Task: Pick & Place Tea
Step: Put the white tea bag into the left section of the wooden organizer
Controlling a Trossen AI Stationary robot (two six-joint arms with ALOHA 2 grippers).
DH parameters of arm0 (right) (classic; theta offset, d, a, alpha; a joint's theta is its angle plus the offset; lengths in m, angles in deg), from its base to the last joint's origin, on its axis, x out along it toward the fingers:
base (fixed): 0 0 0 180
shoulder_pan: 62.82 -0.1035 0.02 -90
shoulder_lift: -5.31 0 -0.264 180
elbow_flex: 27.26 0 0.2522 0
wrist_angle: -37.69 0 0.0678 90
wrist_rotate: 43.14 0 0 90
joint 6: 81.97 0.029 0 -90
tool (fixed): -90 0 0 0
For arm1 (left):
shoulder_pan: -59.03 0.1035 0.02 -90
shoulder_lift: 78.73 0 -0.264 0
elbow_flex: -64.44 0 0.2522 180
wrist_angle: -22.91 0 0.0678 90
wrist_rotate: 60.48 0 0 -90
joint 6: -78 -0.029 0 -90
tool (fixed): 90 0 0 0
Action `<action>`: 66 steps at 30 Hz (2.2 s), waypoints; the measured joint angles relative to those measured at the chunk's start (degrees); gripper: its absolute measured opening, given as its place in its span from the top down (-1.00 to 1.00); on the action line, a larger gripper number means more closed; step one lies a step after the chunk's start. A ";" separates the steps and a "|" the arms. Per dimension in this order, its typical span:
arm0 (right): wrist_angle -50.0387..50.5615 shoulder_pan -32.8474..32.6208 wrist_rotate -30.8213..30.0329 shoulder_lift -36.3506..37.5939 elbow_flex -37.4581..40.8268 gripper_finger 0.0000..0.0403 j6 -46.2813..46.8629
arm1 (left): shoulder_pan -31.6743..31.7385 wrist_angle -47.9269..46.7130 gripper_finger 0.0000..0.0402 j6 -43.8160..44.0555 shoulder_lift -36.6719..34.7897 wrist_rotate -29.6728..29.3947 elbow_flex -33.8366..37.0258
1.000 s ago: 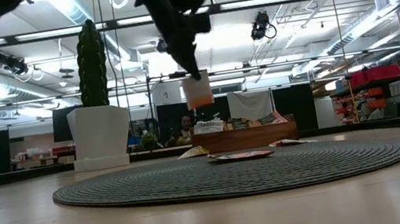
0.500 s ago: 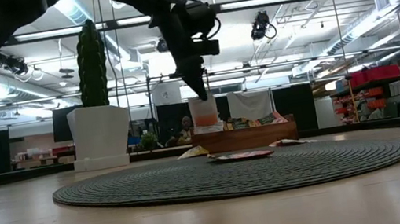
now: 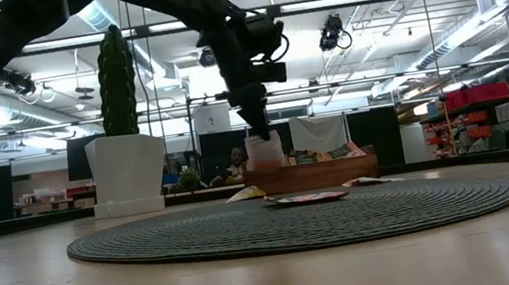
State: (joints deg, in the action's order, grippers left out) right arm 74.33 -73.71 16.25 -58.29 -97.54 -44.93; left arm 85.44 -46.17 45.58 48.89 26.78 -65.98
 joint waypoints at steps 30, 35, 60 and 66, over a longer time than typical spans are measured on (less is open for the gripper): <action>0.43 0.00 0.02 0.02 0.00 0.98 0.13 | 0.10 4.53 0.78 -0.21 2.68 -3.19 0.07; 0.41 0.00 0.02 0.02 0.00 0.98 0.13 | 0.12 4.63 0.46 -0.07 2.68 -3.47 0.07; 11.70 4.23 5.77 -0.22 0.00 0.85 -2.30 | 0.31 1.58 0.03 8.19 -1.44 -21.14 -5.26; 17.71 8.72 14.87 -3.66 0.02 0.49 -19.40 | -0.90 -5.17 0.03 21.93 -6.17 -14.64 -7.87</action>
State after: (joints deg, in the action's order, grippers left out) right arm 92.05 -65.00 31.13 -61.94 -97.51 -64.33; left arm 84.53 -51.34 67.51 42.72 12.14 -73.85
